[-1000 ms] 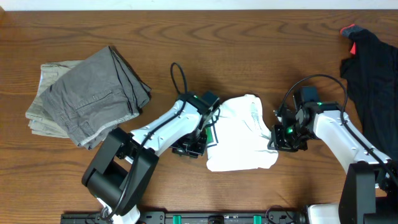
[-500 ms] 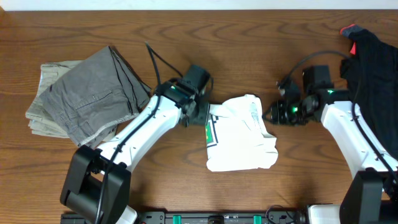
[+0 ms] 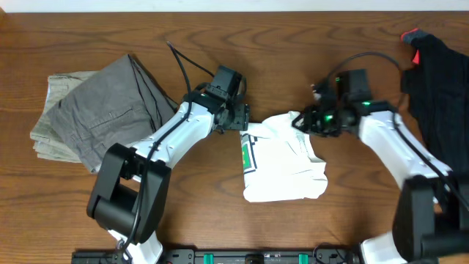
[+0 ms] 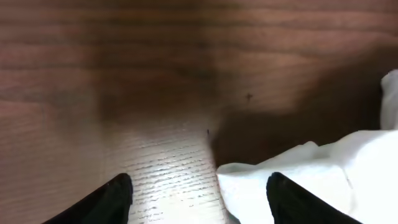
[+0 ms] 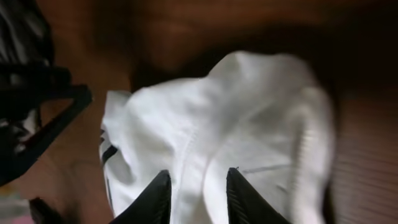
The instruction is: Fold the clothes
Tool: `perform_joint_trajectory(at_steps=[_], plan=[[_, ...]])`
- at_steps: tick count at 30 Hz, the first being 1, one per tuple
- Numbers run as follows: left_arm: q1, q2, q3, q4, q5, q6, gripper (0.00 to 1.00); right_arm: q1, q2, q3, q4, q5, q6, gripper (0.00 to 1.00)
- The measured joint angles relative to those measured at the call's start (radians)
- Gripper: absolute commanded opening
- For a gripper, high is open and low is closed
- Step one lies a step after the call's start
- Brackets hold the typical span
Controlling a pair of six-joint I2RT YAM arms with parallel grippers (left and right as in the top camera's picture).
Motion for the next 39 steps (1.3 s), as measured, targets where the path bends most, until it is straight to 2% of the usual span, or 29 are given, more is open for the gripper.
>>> perform_joint_trajectory(at_steps=[6, 8, 9, 12, 19, 20, 22, 28, 32, 39], plan=[[0.0, 0.013, 0.0, -0.003, 0.008, 0.014, 0.7, 0.059, 0.066, 0.0, 0.072, -0.002, 0.05, 0.25], [0.0, 0.013, 0.0, -0.003, 0.01, 0.016, 0.7, 0.063, 0.074, 0.0, 0.092, -0.002, 0.059, 0.18], [0.0, 0.013, 0.0, -0.003, 0.011, 0.017, 0.7, 0.063, 0.076, 0.0, 0.097, -0.002, 0.068, 0.18], [0.0, 0.013, 0.0, -0.003, 0.011, 0.018, 0.7, 0.062, 0.076, 0.0, 0.079, -0.002, 0.079, 0.27], [0.0, 0.013, 0.0, -0.004, 0.011, 0.018, 0.7, 0.062, 0.076, 0.0, 0.019, 0.009, 0.079, 0.33], [0.0, 0.013, 0.0, -0.004, 0.011, 0.018, 0.7, 0.062, 0.076, 0.0, 0.021, 0.01, 0.079, 0.32], [0.0, 0.013, 0.0, -0.004, 0.011, 0.018, 0.7, 0.064, 0.076, 0.0, 0.034, 0.013, 0.077, 0.21], [0.0, 0.013, 0.0, -0.004, 0.011, 0.019, 0.71, 0.087, 0.076, 0.0, 0.112, 0.01, 0.083, 0.01], [0.0, 0.013, 0.0, -0.004, 0.011, 0.021, 0.73, 0.078, 0.076, 0.0, 0.096, 0.004, 0.085, 0.01], [0.0, 0.013, 0.0, 0.005, 0.011, 0.021, 0.75, -0.04, 0.076, -0.001, 0.018, 0.002, 0.068, 0.01]])
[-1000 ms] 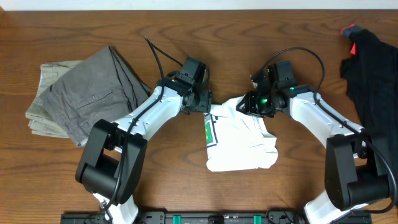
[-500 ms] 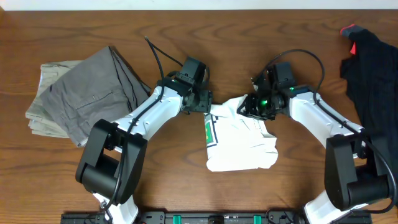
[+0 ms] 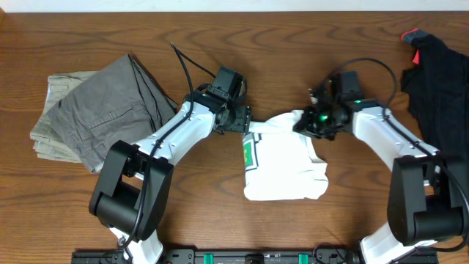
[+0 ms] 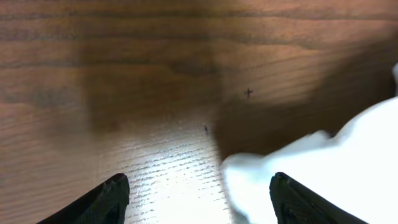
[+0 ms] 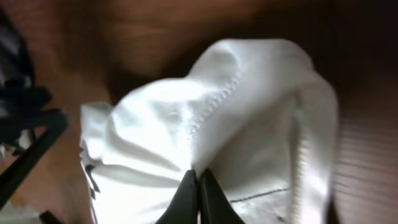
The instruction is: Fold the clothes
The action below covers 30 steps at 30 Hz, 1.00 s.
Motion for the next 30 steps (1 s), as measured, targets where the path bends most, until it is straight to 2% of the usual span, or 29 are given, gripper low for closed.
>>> perform_joint_trajectory(at_steps=[7, 10, 14, 16, 18, 20, 23, 24, 27, 28, 29, 30], plan=[[0.0, 0.018, 0.0, 0.063, 0.048, 0.0, 0.75, -0.037, 0.0, 0.0, -0.039, 0.024, -0.028, 0.01], [-0.002, 0.049, 0.0, 0.106, 0.094, 0.005, 0.85, -0.036, 0.0, 0.0, -0.049, 0.028, -0.035, 0.01], [-0.003, 0.069, -0.002, 0.188, 0.133, 0.003, 0.86, -0.036, 0.0, 0.0, -0.076, 0.053, -0.041, 0.01], [-0.003, 0.069, -0.002, 0.226, 0.154, 0.003, 0.77, -0.036, 0.0, 0.0, -0.091, 0.072, -0.048, 0.01], [-0.006, 0.069, -0.002, 0.238, 0.169, 0.001, 0.61, -0.036, 0.0, 0.0, -0.1, 0.085, -0.058, 0.01], [-0.012, 0.069, -0.002, 0.238, 0.179, 0.002, 0.51, -0.036, 0.0, 0.0, -0.101, 0.091, -0.07, 0.01], [-0.032, 0.072, -0.002, 0.24, 0.187, 0.005, 0.47, -0.036, 0.0, 0.0, -0.102, 0.094, -0.101, 0.01], [-0.044, 0.077, -0.002, 0.24, 0.191, 0.006, 0.43, -0.036, 0.0, 0.0, -0.102, 0.095, -0.109, 0.01], [-0.079, 0.104, -0.002, 0.241, 0.193, 0.003, 0.22, -0.036, 0.0, 0.0, -0.102, 0.095, -0.124, 0.01], [-0.091, 0.117, -0.002, 0.242, 0.194, 0.007, 0.19, -0.036, 0.0, 0.0, -0.102, 0.095, -0.131, 0.01], [-0.106, 0.132, -0.002, 0.241, 0.194, 0.013, 0.09, -0.036, 0.0, 0.0, -0.103, 0.097, -0.137, 0.01], [-0.115, 0.14, -0.002, 0.241, 0.195, 0.019, 0.06, -0.037, 0.0, 0.0, -0.103, 0.099, -0.142, 0.01]])
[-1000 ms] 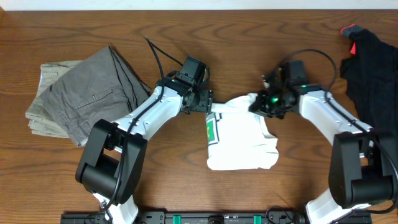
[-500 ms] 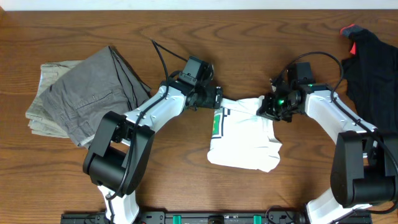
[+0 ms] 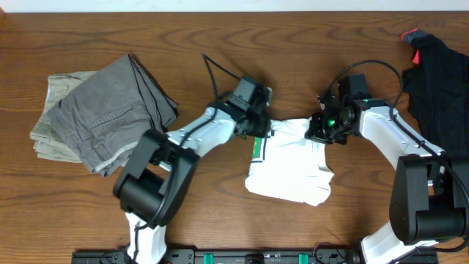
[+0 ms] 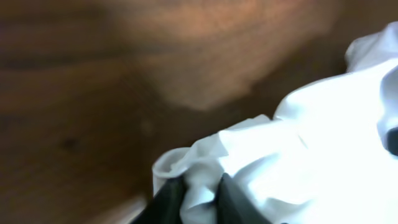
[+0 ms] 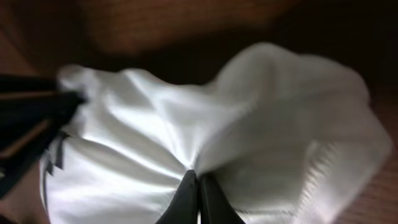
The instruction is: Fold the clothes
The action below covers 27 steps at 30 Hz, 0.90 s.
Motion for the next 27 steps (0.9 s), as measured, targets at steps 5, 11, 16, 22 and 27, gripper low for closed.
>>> perform_joint_trajectory(at_steps=[5, 11, 16, 22, 27], plan=[[-0.008, 0.005, 0.0, -0.004, 0.008, 0.033, 0.06, -0.017, 0.0, 0.0, -0.035, 0.014, -0.024, 0.01], [0.044, -0.002, 0.0, -0.032, 0.061, 0.034, 0.06, -0.095, 0.0, 0.001, -0.138, 0.002, -0.055, 0.04], [0.118, -0.034, 0.0, -0.057, 0.042, 0.05, 0.55, -0.137, 0.0, 0.001, -0.154, 0.027, -0.127, 0.23], [0.163, -0.127, 0.0, -0.12, 0.018, 0.055, 0.67, -0.14, 0.0, 0.037, -0.225, -0.028, -0.207, 0.21], [0.164, -0.265, 0.0, -0.229, 0.017, 0.056, 0.67, -0.134, 0.0, 0.083, -0.26, -0.198, -0.267, 0.25]])
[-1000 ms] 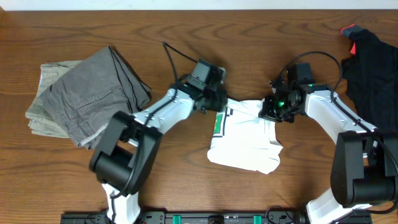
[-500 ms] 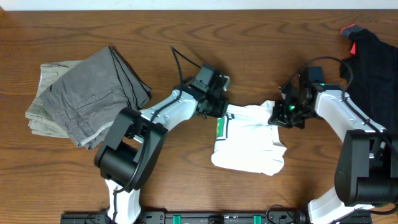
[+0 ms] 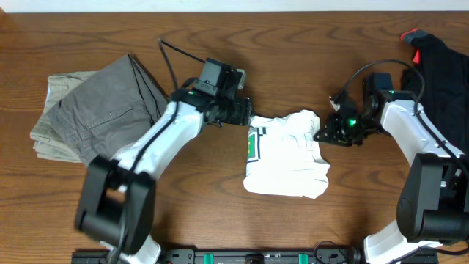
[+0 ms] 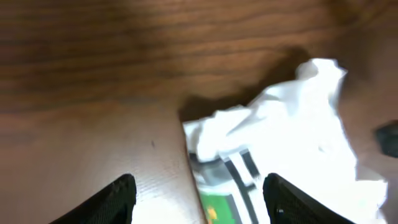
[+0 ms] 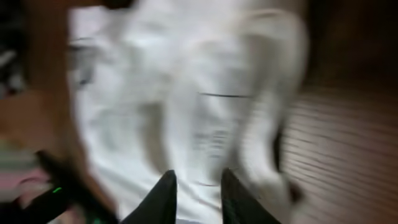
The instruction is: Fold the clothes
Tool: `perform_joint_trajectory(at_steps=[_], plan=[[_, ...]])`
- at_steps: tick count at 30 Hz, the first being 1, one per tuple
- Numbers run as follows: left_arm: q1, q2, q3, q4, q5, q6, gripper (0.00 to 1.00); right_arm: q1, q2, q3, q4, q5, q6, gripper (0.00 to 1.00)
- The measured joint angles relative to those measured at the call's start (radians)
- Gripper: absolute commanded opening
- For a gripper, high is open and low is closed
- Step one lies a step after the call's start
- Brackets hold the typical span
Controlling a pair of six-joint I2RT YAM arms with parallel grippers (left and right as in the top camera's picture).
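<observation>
A crumpled white garment (image 3: 287, 155) with a green and black print (image 3: 253, 144) on its left edge lies mid-table. My left gripper (image 3: 245, 114) hovers open just beyond the garment's top left corner; in the left wrist view its gripper (image 4: 199, 205) has its fingers wide apart over bare wood and the printed edge (image 4: 227, 180). My right gripper (image 3: 324, 134) is at the garment's right edge. In the blurred right wrist view, the gripper (image 5: 194, 199) is open over the white cloth (image 5: 186, 93), holding nothing.
Folded grey trousers (image 3: 95, 110) lie at the left of the wooden table (image 3: 220, 44). A black garment with a red patch (image 3: 438, 66) sits at the far right. The left arm's cable arcs above its wrist.
Both grippers have let go of the white garment and now stand open. The left gripper has drawn back to the left and up, the right one to the right. The garment lies a little flatter.
Both grippers stood open at the garment's top corners. Then the right one was shut on the cloth while the left stayed open. Then both were shut on it, closer together, with the top edge bunched. Now both are open and the garment lies loose.
</observation>
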Motion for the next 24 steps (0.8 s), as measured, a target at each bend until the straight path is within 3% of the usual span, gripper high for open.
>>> perform_joint_trajectory(at_steps=[5, 8, 13, 19, 24], plan=[[-0.042, -0.051, 0.003, -0.154, 0.0, -0.002, 0.5, 0.072, 0.0, -0.001, 0.021, -0.087, -0.028, 0.13], [-0.09, -0.035, -0.015, -0.183, 0.001, 0.0, 0.47, 0.15, 0.0, -0.005, 0.074, -0.077, -0.017, 0.07], [-0.167, -0.005, -0.05, -0.19, 0.001, 0.0, 0.47, 0.272, 0.0, -0.046, 0.145, 0.117, 0.076, 0.03], [-0.211, 0.007, -0.056, -0.208, 0.001, -0.004, 0.62, 0.286, 0.0, -0.11, 0.106, 0.383, 0.206, 0.02], [-0.209, 0.007, -0.057, -0.192, -0.004, -0.026, 0.84, 0.229, -0.014, -0.108, 0.11, 0.371, 0.202, 0.09]])
